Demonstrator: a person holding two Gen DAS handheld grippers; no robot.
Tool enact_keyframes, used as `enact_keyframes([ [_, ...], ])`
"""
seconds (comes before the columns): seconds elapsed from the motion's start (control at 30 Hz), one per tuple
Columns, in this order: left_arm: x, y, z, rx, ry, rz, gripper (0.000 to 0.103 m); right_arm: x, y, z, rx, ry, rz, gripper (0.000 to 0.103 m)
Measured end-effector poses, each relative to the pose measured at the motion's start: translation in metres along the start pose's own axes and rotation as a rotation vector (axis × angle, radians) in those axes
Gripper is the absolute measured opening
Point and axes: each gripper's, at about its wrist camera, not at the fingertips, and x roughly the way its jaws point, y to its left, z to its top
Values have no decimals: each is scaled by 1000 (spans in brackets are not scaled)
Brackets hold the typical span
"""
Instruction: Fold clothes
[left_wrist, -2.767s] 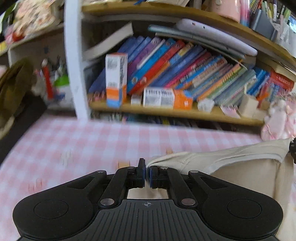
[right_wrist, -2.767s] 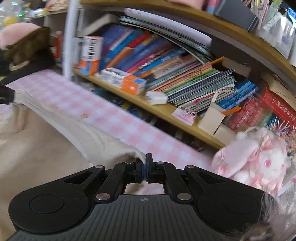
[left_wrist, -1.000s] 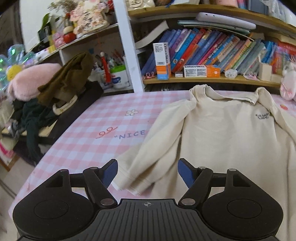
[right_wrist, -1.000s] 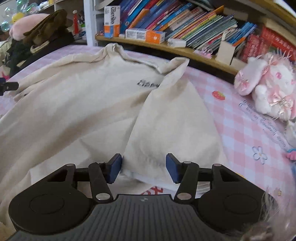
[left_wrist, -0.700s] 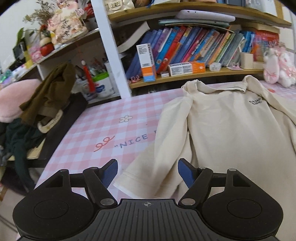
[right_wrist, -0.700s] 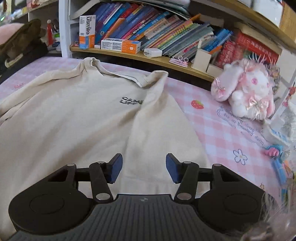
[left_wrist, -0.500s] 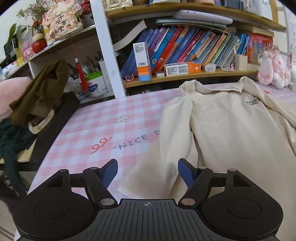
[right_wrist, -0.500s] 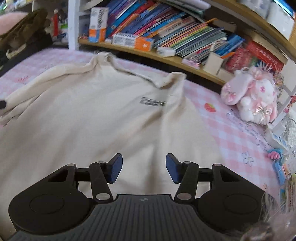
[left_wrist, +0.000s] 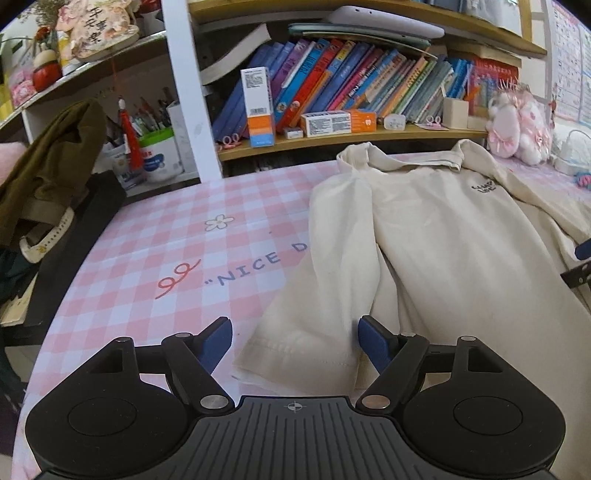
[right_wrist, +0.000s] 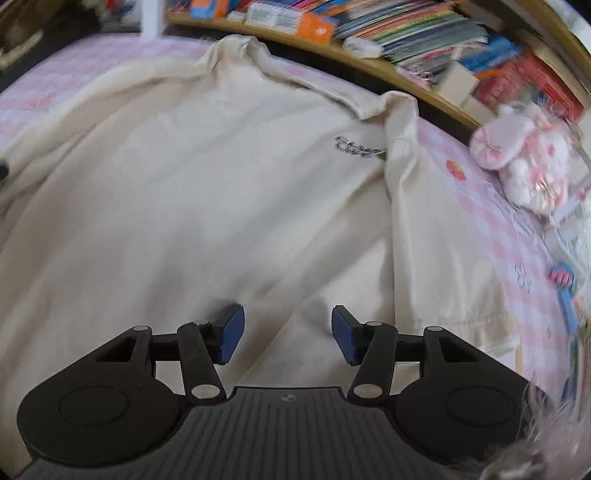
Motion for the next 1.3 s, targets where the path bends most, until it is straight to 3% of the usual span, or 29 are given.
enact_keyframes([
  [0.3, 24, 1, -1, -21, 5, -30, 77, 8, -10, 3, 96, 56, -1, 64],
  [0.7, 35, -2, 7, -22, -41, -3, 77, 15, 22, 28, -80, 177, -156, 68],
  [1.0, 28, 8, 15, -110, -128, 34, 77, 25, 33, 45, -146, 279, -214, 71],
  [1.3, 17, 2, 3, -96, -255, 106, 77, 25, 34, 44, -122, 273, -234, 73],
])
